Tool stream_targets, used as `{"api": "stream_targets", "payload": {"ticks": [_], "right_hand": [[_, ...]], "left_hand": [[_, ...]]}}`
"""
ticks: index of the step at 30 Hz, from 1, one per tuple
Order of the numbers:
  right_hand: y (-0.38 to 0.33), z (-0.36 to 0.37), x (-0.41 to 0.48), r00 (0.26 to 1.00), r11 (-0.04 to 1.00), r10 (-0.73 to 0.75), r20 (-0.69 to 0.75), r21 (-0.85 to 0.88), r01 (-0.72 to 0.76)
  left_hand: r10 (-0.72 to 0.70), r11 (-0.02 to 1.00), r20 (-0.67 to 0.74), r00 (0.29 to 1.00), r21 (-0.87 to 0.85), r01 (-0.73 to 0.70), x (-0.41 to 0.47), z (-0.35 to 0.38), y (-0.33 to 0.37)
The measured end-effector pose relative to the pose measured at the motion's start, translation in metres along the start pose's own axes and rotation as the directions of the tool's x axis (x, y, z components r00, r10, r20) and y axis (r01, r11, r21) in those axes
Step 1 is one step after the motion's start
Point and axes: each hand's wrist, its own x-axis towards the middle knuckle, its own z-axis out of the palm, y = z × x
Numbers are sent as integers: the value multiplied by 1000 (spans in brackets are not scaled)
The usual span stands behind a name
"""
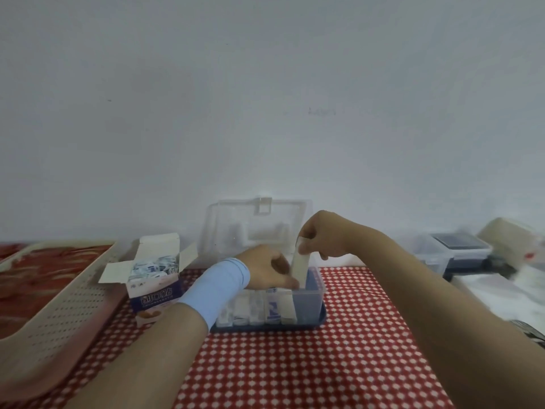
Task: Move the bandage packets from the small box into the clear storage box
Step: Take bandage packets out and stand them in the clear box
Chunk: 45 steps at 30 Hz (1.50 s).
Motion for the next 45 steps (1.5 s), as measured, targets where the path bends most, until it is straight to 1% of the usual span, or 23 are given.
{"api": "stream_targets", "payload": {"ticks": [1, 3, 5, 9, 13, 15, 19, 21, 24, 26, 28, 32, 34, 37, 39, 41, 43, 45], "right_hand": [[3, 4, 3, 1000, 1000, 15, 25, -24, -15], [5, 13, 7, 997, 994, 40, 71, -101, -32], [6, 23, 9, 994, 984, 55, 95, -174, -38], [3, 39, 13, 987, 970, 83, 138, -236, -48], [2, 52, 15, 977, 940, 140, 160, -331, -80], [1, 58, 18, 977, 921, 164, 133, -375, -104], [-1, 70, 23, 974, 872, 209, 85, -468, -147], [0, 75, 24, 972, 868, 224, 76, -470, -163], [1, 77, 27, 971, 858, 232, 61, -483, -175], [-1, 76, 26, 966, 832, 249, 65, -525, -179], [-5, 74, 24, 967, 798, 244, 72, -581, -159], [-11, 72, 20, 960, 746, 259, 105, -653, -130], [-11, 72, 21, 954, 746, 271, 128, -654, -124], [-11, 72, 20, 936, 758, 312, 160, -636, -144], [-11, 71, 19, 948, 752, 282, 148, -648, -123], [-11, 70, 18, 972, 740, 209, 104, -667, -87], [-12, 67, 14, 982, 729, 177, 63, -679, -87], [-14, 59, 12, 992, 742, 126, 23, -666, -79]], "left_hand": [[-11, 996, 47, 999, 94, 7, 0, 1, -2], [-29, 987, 104, 994, 163, 12, 0, 2, -7], [-34, 987, 136, 990, 163, 11, 0, 4, -11], [-50, 994, 188, 981, 108, 30, 1, 8, -11], [-59, 983, 262, 963, 181, 12, 6, 11, -15], [-58, 976, 283, 957, 217, -5, 8, 13, -18], [-39, 962, 299, 953, 271, -46, 9, 14, -19], [-39, 954, 300, 953, 295, -54, 10, 14, -18], [-31, 936, 287, 957, 344, -73, 10, 14, -15], [-10, 925, 269, 963, 368, -93, 8, 13, -9], [14, 929, 270, 963, 352, -112, 6, 13, 0], [-46, 949, 319, 947, 311, -59, 10, 22, 8], [-83, 947, 322, 943, 319, -26, 13, 26, 10], [-97, 956, 301, 949, 293, 4, 14, 27, 10], [-101, 957, 302, 948, 289, 10, 14, 28, 8], [-112, 952, 306, 945, 306, 14, 13, 27, 9], [-114, 951, 321, 940, 308, 10, 12, 25, 11], [-105, 954, 337, 936, 299, 0, 11, 24, 11]]}}
